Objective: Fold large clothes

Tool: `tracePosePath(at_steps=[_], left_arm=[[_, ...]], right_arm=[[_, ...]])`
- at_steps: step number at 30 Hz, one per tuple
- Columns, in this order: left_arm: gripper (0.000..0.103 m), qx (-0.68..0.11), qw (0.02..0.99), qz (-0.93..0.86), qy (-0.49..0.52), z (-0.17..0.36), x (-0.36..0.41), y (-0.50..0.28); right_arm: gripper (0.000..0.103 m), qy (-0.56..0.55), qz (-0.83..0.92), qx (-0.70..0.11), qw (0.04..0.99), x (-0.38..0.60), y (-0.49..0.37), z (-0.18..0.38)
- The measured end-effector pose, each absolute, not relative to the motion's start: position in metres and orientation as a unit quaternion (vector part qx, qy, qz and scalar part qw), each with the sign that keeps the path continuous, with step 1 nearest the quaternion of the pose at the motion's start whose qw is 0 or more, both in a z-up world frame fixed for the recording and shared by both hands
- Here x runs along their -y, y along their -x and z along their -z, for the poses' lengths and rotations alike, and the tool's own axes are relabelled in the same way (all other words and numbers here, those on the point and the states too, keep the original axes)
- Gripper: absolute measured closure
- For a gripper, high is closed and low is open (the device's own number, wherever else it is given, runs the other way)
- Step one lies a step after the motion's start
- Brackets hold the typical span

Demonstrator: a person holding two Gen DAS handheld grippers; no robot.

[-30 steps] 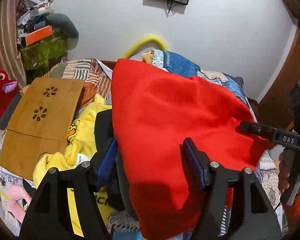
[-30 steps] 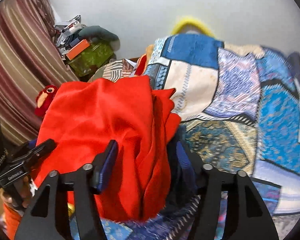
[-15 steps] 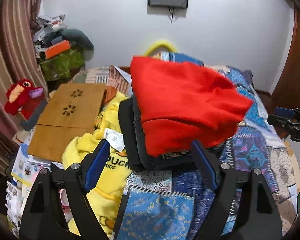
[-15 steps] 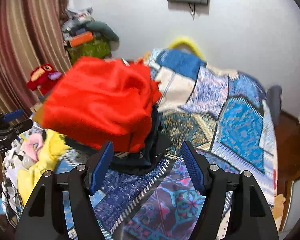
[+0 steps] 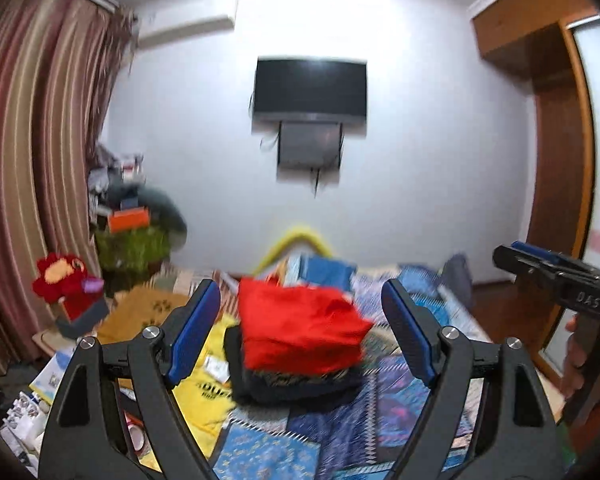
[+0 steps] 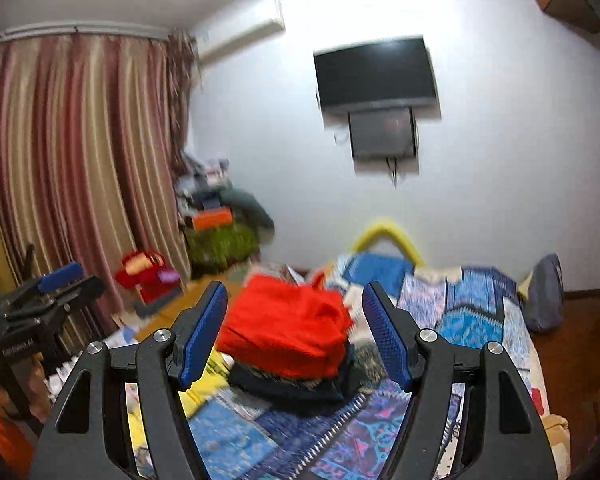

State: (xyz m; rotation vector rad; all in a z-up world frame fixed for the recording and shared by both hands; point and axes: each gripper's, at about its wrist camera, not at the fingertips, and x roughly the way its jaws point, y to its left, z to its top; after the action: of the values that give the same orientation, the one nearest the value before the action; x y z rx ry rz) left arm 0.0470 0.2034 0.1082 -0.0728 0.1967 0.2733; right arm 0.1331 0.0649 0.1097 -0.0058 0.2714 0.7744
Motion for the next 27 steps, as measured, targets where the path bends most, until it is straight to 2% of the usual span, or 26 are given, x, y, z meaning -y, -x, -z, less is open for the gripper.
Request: tracePosePath(at_steps=[9, 11, 13, 14, 16, 27], left_arm=[[0.019, -0.035, 0.987, -0.155, -0.001, -0.111, -0.151, 0.004], [0.010, -0.032, 0.987, -0.160, -0.002, -0.108, -0.147, 0.007], [0.001, -0.026, 0.985, -0.171, -0.006, -0.104, -0.143, 0.012], [0.000, -0.024, 0.984, -0.176, -0.009, -0.103, -0.141, 0.015], [0.000, -0.025, 0.984, -0.178, -0.010, -0.102, -0.141, 0.016], [0.000, -0.030, 0.983, -0.180, 0.027, -0.095, -0.157, 0.018]], right_arm=[[0.034, -0.002, -0.376, -0.077, 0.923, -0.057, -0.082, -0.109], [0.027, 0.007, -0.370, -0.073, 0.926, -0.061, -0.080, -0.104], [0.014, 0.009, -0.359, -0.063, 0.931, -0.062, -0.077, -0.103], [0.012, 0.012, -0.351, -0.056, 0.935, -0.063, -0.074, -0.101], [0.000, 0.019, -0.337, -0.046, 0.940, -0.062, -0.071, -0.102], [0.000, 0.031, -0.333, -0.048, 0.941, -0.061, -0.066, -0.100]])
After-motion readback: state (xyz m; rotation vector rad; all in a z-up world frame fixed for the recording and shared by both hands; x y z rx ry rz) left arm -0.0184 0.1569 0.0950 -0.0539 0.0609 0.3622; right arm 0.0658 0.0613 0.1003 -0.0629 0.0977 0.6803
